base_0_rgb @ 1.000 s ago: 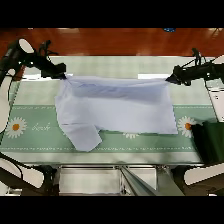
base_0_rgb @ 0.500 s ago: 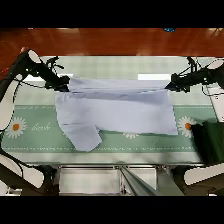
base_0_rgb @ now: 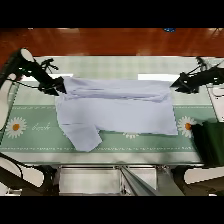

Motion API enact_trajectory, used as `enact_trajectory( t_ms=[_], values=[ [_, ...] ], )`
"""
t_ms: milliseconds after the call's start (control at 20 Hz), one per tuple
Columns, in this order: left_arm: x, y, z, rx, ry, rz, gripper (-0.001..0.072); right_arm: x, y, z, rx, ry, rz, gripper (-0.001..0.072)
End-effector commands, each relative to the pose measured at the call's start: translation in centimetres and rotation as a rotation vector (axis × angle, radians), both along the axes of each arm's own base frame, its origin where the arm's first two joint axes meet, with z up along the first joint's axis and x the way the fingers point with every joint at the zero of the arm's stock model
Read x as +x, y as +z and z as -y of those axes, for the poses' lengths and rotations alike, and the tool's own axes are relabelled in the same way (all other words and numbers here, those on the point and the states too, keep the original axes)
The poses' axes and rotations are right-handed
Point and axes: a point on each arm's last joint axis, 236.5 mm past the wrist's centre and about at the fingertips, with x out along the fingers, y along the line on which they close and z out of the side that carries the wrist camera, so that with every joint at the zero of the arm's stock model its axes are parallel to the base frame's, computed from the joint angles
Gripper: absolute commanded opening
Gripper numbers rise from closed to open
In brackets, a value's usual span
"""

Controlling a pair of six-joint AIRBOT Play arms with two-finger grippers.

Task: Fold the shirts.

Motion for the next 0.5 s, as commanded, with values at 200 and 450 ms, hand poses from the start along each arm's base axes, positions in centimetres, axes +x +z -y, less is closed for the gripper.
enact_trajectory(
  t_ms=[200, 450],
  values=[
    [-8.5, 2.5, -5.1, -0.017, 0.268, 0.097, 0.0509, -6.8, 5.1, 8.5, -0.191, -0.215, 0.081, 0.0409],
    [-17.1, -0.9, -1.0, -0.280, 0.582, 0.105, 0.0508, -13.7, 0.9, 5.5, -0.186, -0.217, 0.064, 0.0409]
  ],
)
